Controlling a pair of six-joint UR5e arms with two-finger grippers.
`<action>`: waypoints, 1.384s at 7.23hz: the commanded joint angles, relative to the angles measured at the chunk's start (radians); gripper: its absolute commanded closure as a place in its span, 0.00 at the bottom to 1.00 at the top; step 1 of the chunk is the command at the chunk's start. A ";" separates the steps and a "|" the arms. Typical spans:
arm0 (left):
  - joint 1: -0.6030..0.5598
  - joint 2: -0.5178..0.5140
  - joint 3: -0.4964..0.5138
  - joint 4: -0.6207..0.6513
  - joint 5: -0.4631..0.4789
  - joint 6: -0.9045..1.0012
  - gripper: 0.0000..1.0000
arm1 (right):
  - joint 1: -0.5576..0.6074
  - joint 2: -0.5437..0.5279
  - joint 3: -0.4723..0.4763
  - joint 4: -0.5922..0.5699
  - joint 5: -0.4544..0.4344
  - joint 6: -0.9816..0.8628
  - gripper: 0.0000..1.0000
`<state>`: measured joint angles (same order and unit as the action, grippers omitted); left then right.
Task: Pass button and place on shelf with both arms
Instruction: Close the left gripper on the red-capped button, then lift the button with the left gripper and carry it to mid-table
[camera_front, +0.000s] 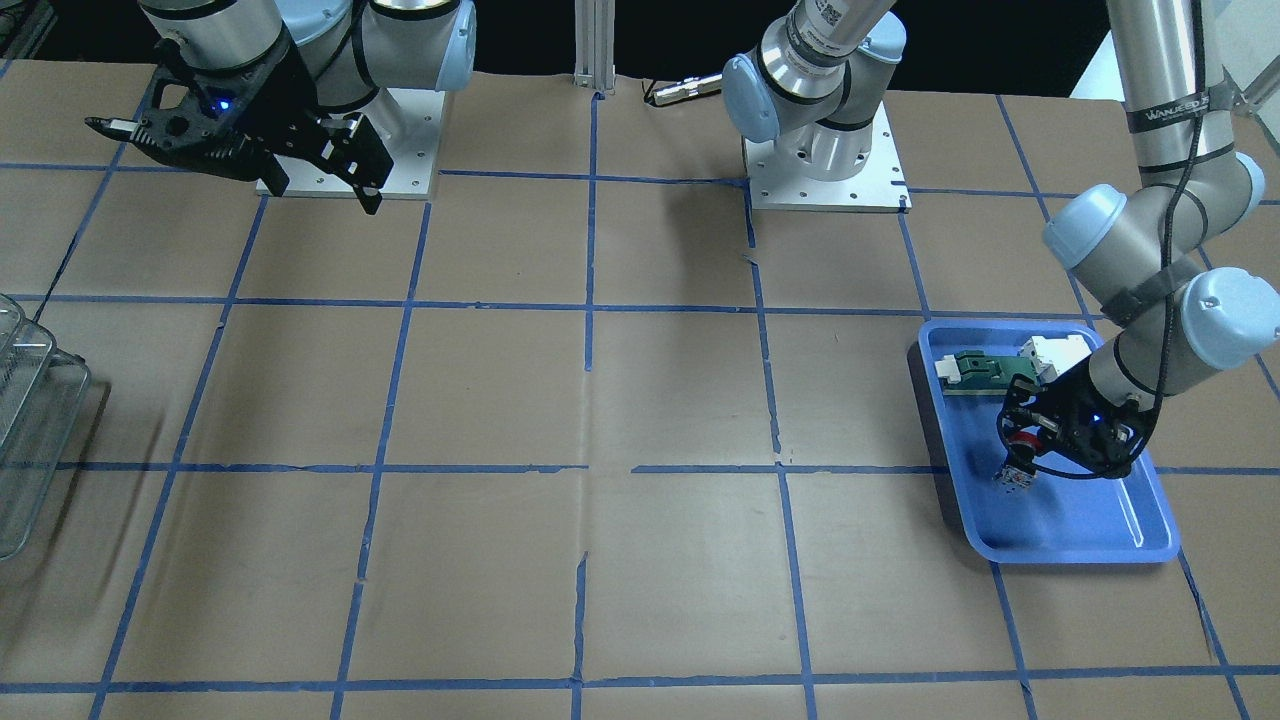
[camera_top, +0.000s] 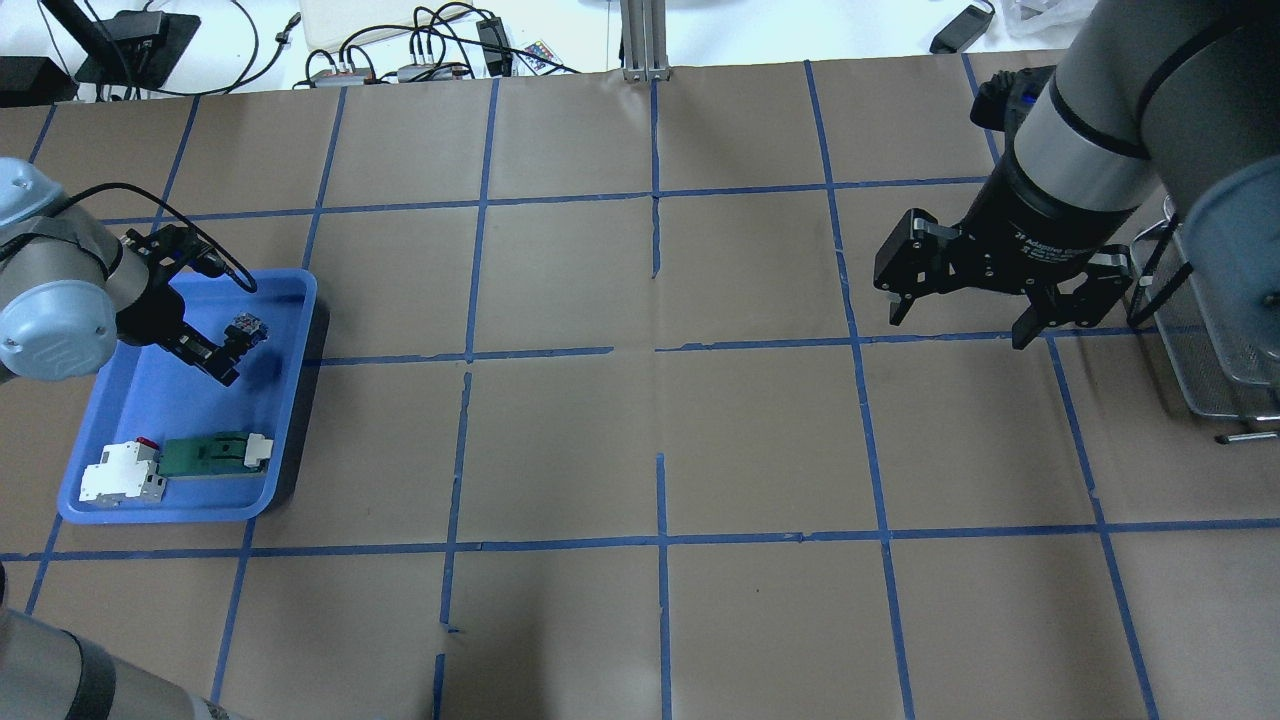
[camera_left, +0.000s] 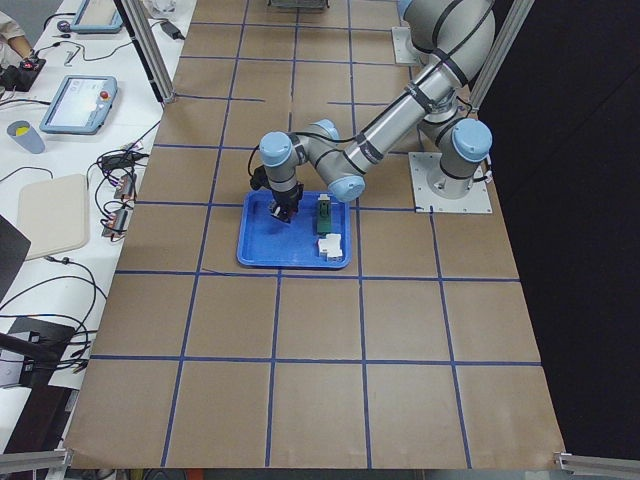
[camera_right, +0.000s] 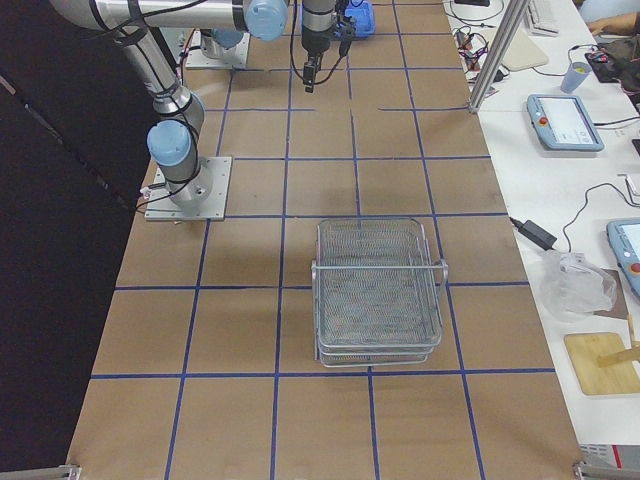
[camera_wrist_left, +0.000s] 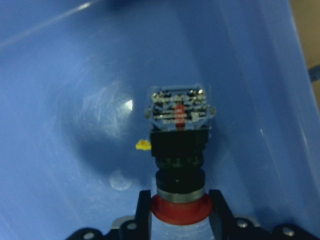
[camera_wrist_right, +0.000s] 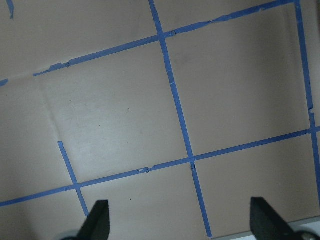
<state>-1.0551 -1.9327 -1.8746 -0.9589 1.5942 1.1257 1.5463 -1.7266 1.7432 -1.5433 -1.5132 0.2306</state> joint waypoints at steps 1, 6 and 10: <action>-0.073 0.046 0.069 -0.126 -0.025 0.138 1.00 | 0.000 0.004 -0.005 -0.043 -0.002 0.076 0.00; -0.455 0.107 0.255 -0.412 -0.169 0.247 1.00 | -0.003 0.045 -0.088 -0.069 0.011 0.562 0.00; -0.724 0.139 0.278 -0.312 -0.425 0.232 1.00 | -0.011 0.045 -0.087 -0.057 0.001 0.887 0.00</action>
<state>-1.7116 -1.8020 -1.6033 -1.3011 1.2202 1.3711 1.5369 -1.6818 1.6567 -1.6004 -1.5167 0.9880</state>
